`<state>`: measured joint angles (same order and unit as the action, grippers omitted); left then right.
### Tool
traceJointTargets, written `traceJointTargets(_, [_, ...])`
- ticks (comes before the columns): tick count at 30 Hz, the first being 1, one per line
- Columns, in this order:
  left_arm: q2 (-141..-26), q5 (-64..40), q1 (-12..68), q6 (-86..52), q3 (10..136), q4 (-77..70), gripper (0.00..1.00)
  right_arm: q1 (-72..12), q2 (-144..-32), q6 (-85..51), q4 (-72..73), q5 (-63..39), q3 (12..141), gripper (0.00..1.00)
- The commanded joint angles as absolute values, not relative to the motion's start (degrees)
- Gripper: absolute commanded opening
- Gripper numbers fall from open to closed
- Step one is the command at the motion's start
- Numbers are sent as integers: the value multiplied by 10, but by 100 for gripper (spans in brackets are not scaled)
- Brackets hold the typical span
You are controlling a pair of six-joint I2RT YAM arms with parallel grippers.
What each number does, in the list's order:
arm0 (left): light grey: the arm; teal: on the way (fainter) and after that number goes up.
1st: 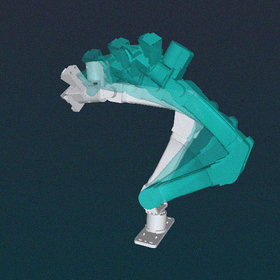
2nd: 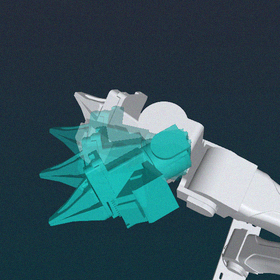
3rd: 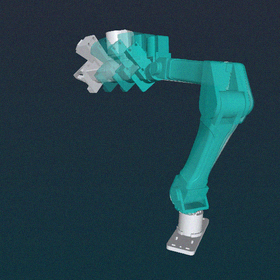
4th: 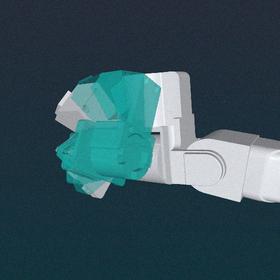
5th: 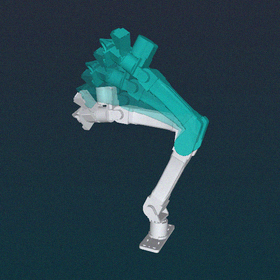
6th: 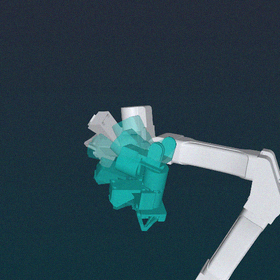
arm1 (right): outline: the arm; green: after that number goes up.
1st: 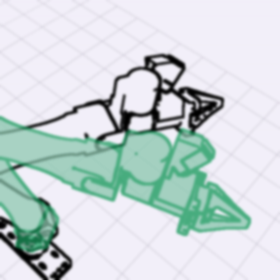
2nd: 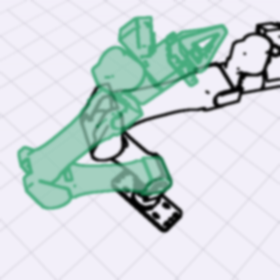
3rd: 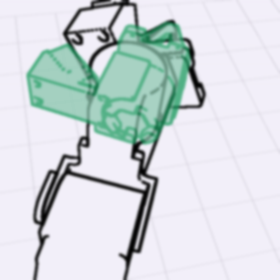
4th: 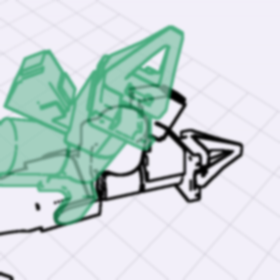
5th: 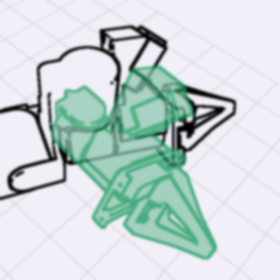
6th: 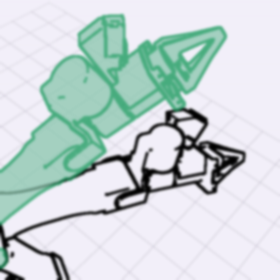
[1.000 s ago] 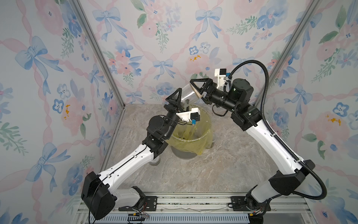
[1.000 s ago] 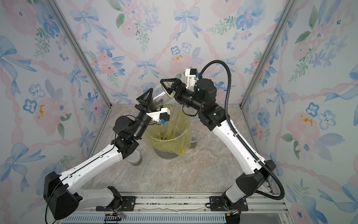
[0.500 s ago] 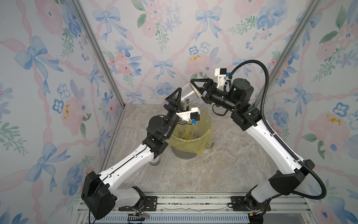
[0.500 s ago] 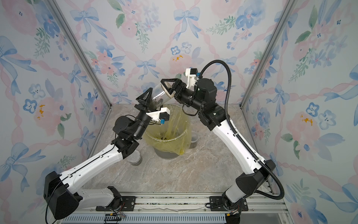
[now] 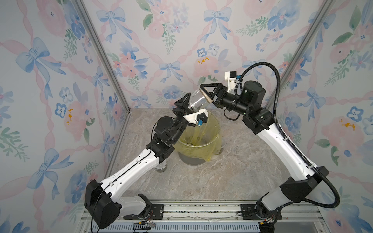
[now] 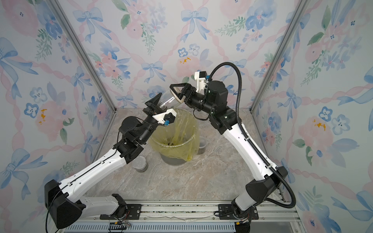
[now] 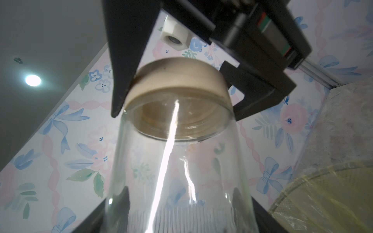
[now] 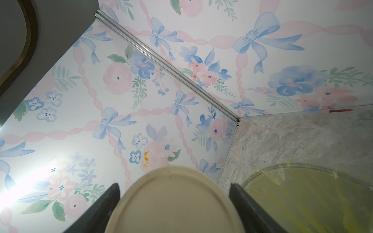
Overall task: Empty moldy tea leaves from jars
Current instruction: Unscrew the lid from the jar.
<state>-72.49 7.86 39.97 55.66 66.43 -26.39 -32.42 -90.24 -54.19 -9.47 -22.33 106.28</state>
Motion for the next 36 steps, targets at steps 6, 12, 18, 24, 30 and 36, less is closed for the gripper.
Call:
traceJointTargets(6, [-703,-45,378,337,732,-209,7,-307,-901,-483,-105,-311,1090,59])
traceJointTargets(12, [-710,-157,325,195,756,-193,7,-299,-896,-453,-117,-343,1093,59])
traceJointTargets(18, [-727,-264,286,98,782,-185,7,-289,-896,-443,-84,-377,1077,60])
traceJointTargets(24, [-741,-332,276,34,791,-184,7,-276,-896,-442,-48,-398,1067,60])
traceJointTargets(30, [-749,-377,269,-19,778,-212,7,-261,-908,-444,-30,-420,1081,60])
traceJointTargets(36, [-751,-413,257,-41,775,-228,7,-247,-919,-460,-5,-442,1088,60])
